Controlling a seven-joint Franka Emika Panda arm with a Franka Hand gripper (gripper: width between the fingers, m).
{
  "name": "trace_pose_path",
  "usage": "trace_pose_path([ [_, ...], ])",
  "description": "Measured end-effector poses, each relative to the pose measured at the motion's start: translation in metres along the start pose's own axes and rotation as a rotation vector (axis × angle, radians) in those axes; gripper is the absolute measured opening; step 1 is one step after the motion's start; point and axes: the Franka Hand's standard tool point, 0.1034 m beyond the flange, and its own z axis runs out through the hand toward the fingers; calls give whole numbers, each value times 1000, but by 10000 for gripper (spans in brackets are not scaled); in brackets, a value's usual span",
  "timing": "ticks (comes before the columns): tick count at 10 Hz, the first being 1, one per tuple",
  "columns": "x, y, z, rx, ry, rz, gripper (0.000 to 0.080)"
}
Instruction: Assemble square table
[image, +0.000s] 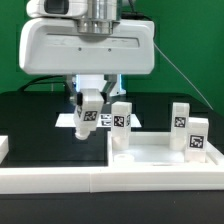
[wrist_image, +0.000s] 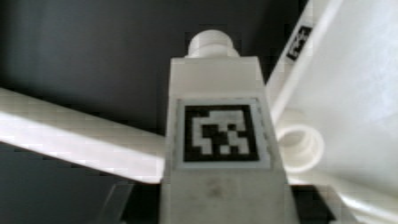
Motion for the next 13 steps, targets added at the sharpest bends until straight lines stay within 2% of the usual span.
trace_pose_path([
  [3,0,3,1,-10,14,-3,290],
  [4,0,4,1,-5,17,1,290],
  [5,1,7,1,16,46,28,290],
  [6,7,8,0,16,105,48,290],
  [8,17,4,-3,-27,230,66,290],
  [10,24,-7,-5,-33,240,75,290],
  [13,22,-6,-3,-33,238,79,290],
])
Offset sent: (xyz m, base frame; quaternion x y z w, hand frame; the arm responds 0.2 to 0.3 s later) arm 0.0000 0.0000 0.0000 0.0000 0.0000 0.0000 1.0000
